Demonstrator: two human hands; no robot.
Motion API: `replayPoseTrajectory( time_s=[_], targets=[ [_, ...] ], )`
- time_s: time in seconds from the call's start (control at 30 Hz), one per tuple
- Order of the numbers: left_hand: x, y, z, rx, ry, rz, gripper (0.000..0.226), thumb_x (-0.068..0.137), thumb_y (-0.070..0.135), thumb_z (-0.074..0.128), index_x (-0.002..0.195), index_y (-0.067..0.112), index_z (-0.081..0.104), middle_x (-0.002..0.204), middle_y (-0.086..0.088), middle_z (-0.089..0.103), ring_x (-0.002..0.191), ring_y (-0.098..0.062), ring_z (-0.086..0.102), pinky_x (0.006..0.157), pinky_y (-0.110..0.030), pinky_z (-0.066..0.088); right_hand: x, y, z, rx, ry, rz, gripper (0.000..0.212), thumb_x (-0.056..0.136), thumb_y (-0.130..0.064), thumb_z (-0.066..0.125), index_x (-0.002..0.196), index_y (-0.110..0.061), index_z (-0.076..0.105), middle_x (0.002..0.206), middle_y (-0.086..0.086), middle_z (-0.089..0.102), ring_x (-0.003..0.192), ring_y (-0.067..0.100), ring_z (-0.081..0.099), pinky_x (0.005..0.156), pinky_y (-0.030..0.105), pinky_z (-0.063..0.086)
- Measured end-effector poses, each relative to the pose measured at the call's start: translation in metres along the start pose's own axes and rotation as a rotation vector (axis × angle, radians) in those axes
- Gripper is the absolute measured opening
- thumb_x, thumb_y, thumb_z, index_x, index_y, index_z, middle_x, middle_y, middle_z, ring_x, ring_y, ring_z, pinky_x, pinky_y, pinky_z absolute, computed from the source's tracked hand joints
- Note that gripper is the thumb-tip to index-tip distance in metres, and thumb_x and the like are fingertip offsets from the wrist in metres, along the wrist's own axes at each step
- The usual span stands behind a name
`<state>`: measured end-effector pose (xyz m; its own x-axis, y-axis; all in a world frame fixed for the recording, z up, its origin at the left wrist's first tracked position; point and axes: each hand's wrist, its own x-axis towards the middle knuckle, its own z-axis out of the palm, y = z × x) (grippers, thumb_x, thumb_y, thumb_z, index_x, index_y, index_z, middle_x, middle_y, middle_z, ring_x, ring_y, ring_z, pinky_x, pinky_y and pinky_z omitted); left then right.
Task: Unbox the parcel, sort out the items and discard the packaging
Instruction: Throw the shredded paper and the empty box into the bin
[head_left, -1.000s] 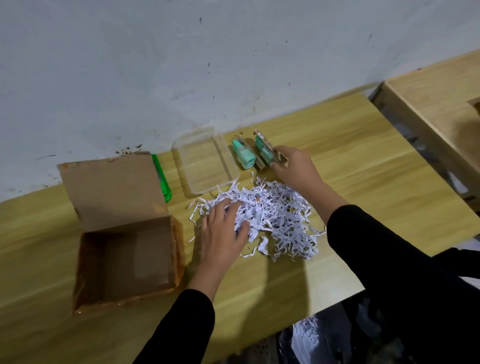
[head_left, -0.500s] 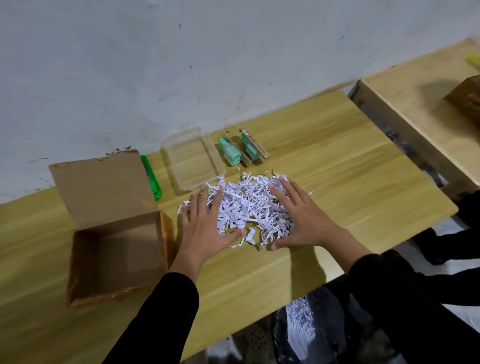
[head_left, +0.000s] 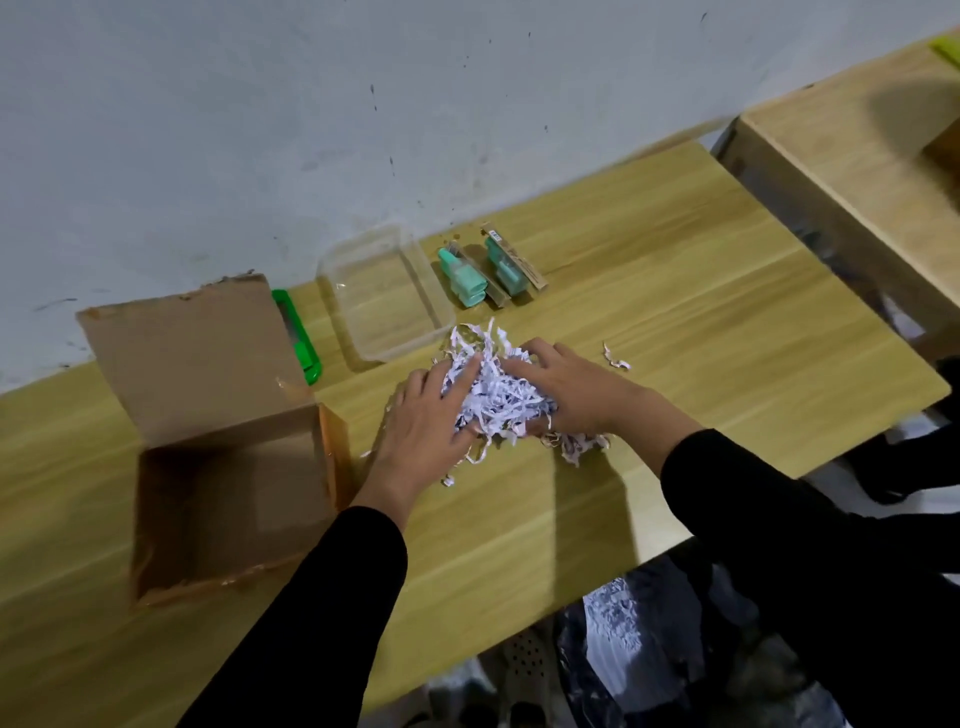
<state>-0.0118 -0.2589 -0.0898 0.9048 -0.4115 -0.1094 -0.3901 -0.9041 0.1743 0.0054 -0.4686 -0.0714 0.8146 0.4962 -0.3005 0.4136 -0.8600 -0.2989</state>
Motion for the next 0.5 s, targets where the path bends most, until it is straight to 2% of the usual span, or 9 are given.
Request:
replayPoseTrajectory(
  time_s=[0.07, 0.13, 0.2, 0.3, 0.4, 0.47, 0.5],
  targets=[
    [-0.007, 0.006, 0.002, -0.004, 0.006, 0.008, 0.072, 0.083, 0.029, 0.058, 0.146, 0.028, 0.022, 0.133, -0.011, 0.045, 0.111, -0.032, 0.045, 0.088, -0.044, 0.047, -0.008, -0.008, 0.003, 0.082, 0.037, 0.021, 0.068, 0.082, -0.025, 0.064, 0.139, -0.023, 0.028, 0.133, 0.014, 0.033, 0.113, 0.034, 0.042, 0.089, 0.044, 0.045],
    [-0.015, 0.012, 0.006, -0.034, 0.04, 0.002, 0.068, 0.074, 0.018, 0.068, 0.136, 0.02, 0.042, 0.117, -0.015, 0.055, 0.098, -0.035, 0.055, 0.073, -0.044, 0.055, -0.015, -0.017, 0.011, 0.131, 0.068, 0.068, 0.065, 0.08, -0.007, 0.06, 0.137, -0.021, 0.032, 0.128, 0.014, 0.036, 0.106, 0.034, 0.048, 0.075, 0.037, 0.044],
    [-0.02, 0.022, 0.003, -0.093, -0.014, -0.024, 0.057, 0.077, 0.01, 0.062, 0.132, 0.016, 0.046, 0.118, -0.017, 0.052, 0.101, -0.037, 0.056, 0.072, -0.045, 0.055, -0.025, -0.026, 0.017, 0.211, 0.074, 0.15, 0.068, 0.078, 0.006, 0.053, 0.138, -0.019, 0.034, 0.133, 0.016, 0.035, 0.104, 0.035, 0.052, 0.069, 0.03, 0.036],
    [-0.022, 0.037, -0.003, -0.16, -0.097, -0.031, 0.051, 0.088, 0.011, 0.047, 0.137, 0.021, 0.039, 0.129, -0.012, 0.042, 0.107, -0.035, 0.052, 0.075, -0.045, 0.048, -0.049, -0.038, 0.018, 0.341, 0.118, 0.248, 0.062, 0.081, 0.001, 0.054, 0.138, -0.017, 0.035, 0.141, 0.019, 0.034, 0.113, 0.037, 0.052, 0.081, 0.032, 0.041],
    [-0.028, 0.059, -0.007, -0.214, -0.081, 0.066, 0.05, 0.088, 0.011, 0.045, 0.136, 0.023, 0.039, 0.132, -0.009, 0.04, 0.098, -0.035, 0.057, 0.069, -0.044, 0.048, -0.085, -0.041, 0.014, 0.428, 0.172, 0.351, 0.058, 0.08, 0.002, 0.055, 0.133, -0.017, 0.04, 0.137, 0.021, 0.038, 0.118, 0.041, 0.048, 0.091, 0.04, 0.045],
    [-0.031, 0.084, -0.011, -0.255, -0.08, 0.158, 0.051, 0.087, 0.007, 0.043, 0.136, 0.022, 0.04, 0.131, -0.008, 0.041, 0.089, -0.031, 0.057, 0.061, -0.037, 0.045, -0.116, -0.039, 0.015, 0.475, 0.233, 0.416, 0.057, 0.078, 0.0, 0.054, 0.131, -0.02, 0.043, 0.127, 0.019, 0.044, 0.114, 0.039, 0.05, 0.091, 0.043, 0.047],
    [-0.033, 0.099, -0.013, -0.266, -0.086, 0.21, 0.051, 0.088, 0.005, 0.042, 0.137, 0.021, 0.039, 0.129, -0.007, 0.042, 0.081, -0.026, 0.055, 0.054, -0.028, 0.039, -0.134, -0.037, 0.018, 0.5, 0.268, 0.459, 0.057, 0.077, -0.002, 0.055, 0.129, -0.023, 0.044, 0.121, 0.015, 0.046, 0.108, 0.037, 0.053, 0.089, 0.044, 0.048]
  ],
)
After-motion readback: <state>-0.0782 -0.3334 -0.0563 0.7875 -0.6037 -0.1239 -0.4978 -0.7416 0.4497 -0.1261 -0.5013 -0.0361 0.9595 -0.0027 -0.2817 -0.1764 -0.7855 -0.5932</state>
